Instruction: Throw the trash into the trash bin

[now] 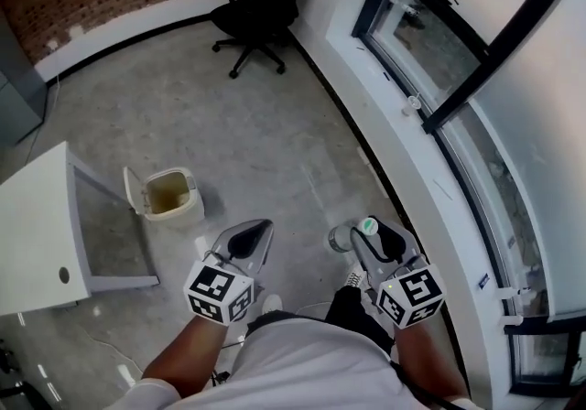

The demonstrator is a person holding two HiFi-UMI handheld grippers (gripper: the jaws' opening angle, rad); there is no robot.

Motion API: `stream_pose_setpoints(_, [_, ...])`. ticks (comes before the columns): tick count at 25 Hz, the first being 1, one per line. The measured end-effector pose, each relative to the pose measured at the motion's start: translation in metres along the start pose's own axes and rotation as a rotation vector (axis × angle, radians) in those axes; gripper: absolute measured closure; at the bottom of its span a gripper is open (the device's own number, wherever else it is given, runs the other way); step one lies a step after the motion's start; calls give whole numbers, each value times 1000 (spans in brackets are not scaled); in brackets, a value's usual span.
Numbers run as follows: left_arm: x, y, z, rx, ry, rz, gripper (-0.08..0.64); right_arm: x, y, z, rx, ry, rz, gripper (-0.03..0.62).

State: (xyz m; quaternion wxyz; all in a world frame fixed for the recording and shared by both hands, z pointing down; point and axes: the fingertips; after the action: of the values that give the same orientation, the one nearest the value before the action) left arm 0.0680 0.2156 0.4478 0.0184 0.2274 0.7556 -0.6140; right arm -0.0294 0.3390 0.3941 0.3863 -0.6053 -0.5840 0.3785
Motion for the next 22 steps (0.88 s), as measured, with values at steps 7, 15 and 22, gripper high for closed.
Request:
stream_pose_setpoints(7, [-7,14,-8,42,109,15,557,13,17,-34,35,130,8,436])
stream_pose_setpoints(15, [-45,28,-13,75,297,56,557,22,44,-103,89,320,57,436])
stream_pose_setpoints(22, [-61,48,-60,121,397,93,557,69,68,-147,99,427,119,436])
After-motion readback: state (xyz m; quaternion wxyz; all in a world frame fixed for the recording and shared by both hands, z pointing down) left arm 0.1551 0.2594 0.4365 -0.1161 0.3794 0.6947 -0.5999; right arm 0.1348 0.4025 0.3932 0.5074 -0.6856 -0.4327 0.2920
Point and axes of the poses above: the fingertips, and each gripper's own axes: z backward along the fingers, x to its right, y out of its top, and after that the axes turned 5 degrees about y, right-handed
